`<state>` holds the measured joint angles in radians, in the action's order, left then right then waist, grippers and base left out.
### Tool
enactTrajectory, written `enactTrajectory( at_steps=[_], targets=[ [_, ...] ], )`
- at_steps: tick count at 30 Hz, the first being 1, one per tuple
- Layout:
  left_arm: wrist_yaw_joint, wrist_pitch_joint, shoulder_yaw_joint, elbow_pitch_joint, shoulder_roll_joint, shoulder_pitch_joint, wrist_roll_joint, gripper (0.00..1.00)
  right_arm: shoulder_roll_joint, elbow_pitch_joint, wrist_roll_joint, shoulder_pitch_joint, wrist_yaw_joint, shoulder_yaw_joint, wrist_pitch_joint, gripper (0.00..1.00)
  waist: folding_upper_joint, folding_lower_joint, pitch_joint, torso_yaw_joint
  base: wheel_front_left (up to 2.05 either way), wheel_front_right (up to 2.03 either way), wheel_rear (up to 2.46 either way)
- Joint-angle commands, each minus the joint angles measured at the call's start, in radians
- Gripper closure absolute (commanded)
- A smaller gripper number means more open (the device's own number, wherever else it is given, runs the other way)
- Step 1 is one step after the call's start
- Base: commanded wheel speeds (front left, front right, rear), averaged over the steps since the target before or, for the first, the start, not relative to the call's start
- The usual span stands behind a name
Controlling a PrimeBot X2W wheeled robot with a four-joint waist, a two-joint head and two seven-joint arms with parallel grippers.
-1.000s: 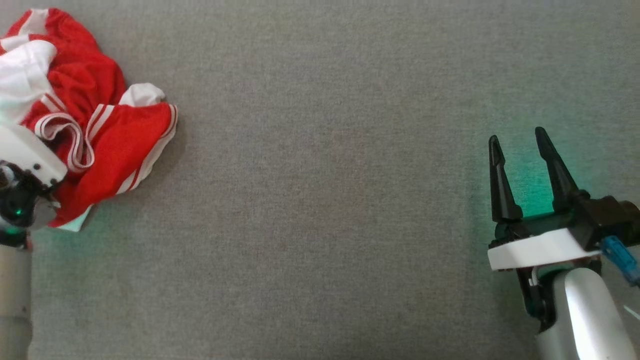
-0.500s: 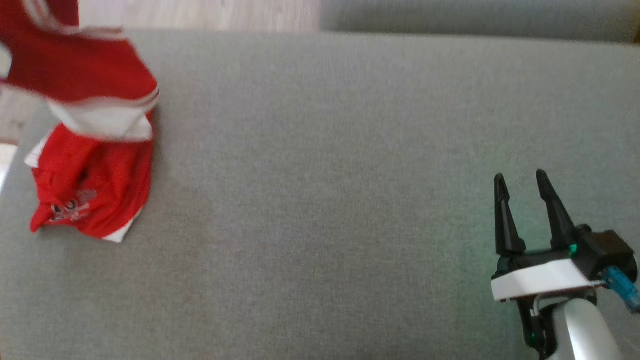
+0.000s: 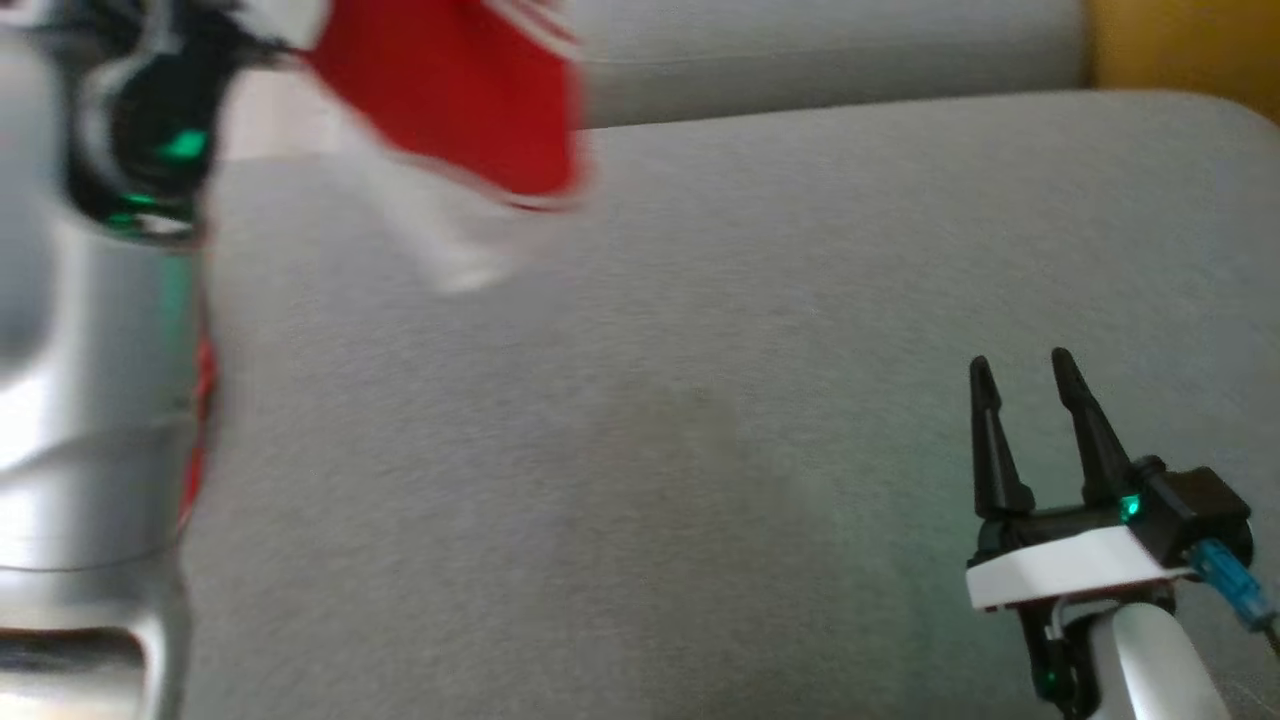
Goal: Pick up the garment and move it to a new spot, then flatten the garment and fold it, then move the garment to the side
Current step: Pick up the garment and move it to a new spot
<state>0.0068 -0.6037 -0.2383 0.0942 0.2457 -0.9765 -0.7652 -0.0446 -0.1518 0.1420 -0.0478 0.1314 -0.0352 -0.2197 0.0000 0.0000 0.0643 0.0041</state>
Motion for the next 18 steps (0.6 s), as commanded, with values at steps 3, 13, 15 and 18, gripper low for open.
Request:
enactTrajectory(
  at_steps=[3, 13, 15, 18],
  targets=[
    [-0.015, 0.022, -0.003, -0.024, -0.018, -0.014, -0.018, 1.00, -0.006, 0.045, -0.003, -0.043, -0.001, -0.043, 0.000, 0.00, 0.0000, 0.0000, 0.039, -0.121, 0.00, 0.00, 0.00],
    [-0.032, 0.218, -0.080, 0.157, -0.159, 0.216, -0.034, 1.00, -0.006, 0.042, 0.021, -0.077, -0.001, -0.072, -0.010, 0.00, 0.0000, 0.0000, 0.105, -0.303, 0.00, 0.00, 0.00],
    [-0.033, 0.264, -0.105, 0.229, -0.165, 0.252, -0.005, 1.00, -0.006, 0.036, 0.027, -0.084, -0.001, -0.080, -0.014, 0.00, 0.0000, 0.0000, 0.109, -0.324, 0.00, 0.00, 0.00],
    [-0.016, 0.322, -0.138, 0.355, -0.169, 0.295, 0.042, 1.00, -0.006, 0.026, 0.033, -0.090, -0.001, -0.089, -0.019, 0.00, 0.0000, 0.0000, 0.109, -0.341, 0.00, 0.00, 0.00]
  ],
)
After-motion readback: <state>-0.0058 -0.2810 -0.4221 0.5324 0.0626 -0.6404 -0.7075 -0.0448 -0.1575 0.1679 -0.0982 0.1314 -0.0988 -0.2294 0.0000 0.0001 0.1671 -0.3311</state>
